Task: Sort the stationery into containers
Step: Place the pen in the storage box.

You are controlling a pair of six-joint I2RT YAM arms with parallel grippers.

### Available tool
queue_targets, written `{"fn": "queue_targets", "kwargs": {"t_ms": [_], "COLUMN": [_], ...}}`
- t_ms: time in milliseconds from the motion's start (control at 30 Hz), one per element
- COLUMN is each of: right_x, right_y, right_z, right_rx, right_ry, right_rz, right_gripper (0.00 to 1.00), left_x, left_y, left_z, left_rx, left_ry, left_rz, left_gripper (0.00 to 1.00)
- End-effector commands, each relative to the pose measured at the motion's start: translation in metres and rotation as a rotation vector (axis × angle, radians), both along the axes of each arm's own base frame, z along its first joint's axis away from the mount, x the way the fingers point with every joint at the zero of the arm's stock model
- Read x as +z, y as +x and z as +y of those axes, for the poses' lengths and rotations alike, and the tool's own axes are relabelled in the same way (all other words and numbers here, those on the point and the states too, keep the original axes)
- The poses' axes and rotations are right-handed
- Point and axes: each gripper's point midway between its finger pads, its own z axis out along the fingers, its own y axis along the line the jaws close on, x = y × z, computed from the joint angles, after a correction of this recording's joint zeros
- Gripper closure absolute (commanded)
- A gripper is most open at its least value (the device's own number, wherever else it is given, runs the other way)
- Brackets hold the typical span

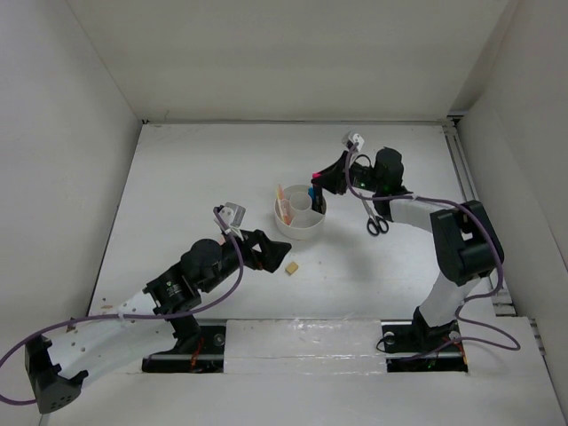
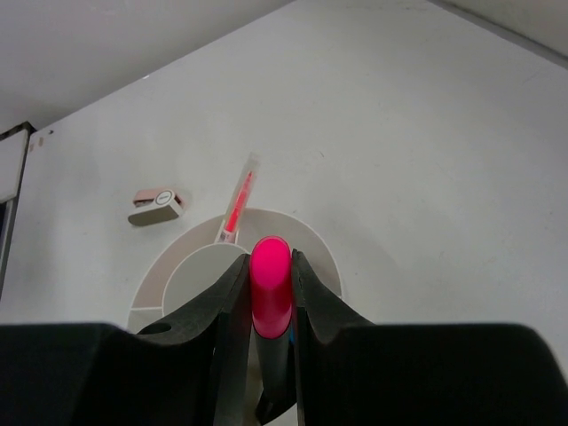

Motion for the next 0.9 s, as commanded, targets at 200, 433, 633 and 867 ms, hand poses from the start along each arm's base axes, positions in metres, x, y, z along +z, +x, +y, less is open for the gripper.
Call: {"fn": "queue_targets", "kwargs": {"t_ms": [200,433,633,867], "right_x": [-0.011,-0.01,0.025,0.067], "right_y": [-0.009,-0.019,-0.032,-0.049], "right_z": [0.003,0.001,0.0,-0.004], "right_rx": [0.01,-0.005,-0.005,-0.064], "right_ry": [0.022,0.025,0.055,0.073], "right_rz": [-0.026,-0.036,-0.103,-0.153], "right_gripper": [0.97,0.48,0.23,0.0], "left_x": [0.02,0.02,0.02,0.015], "left_y": [0.0,0.0,0.0,0.004], "left_z": [-0.005,-0.005,-0.005,0.0], "left_rx": [-0.024,-0.024,-0.024,0.02], "left_ry": [-0.051,-0.051,-0.051,-0.038], "left_rz": [-0.05,-0.05,-0.05,-0.035], "left_gripper": [0.0,0.0,0.0,0.0]}}
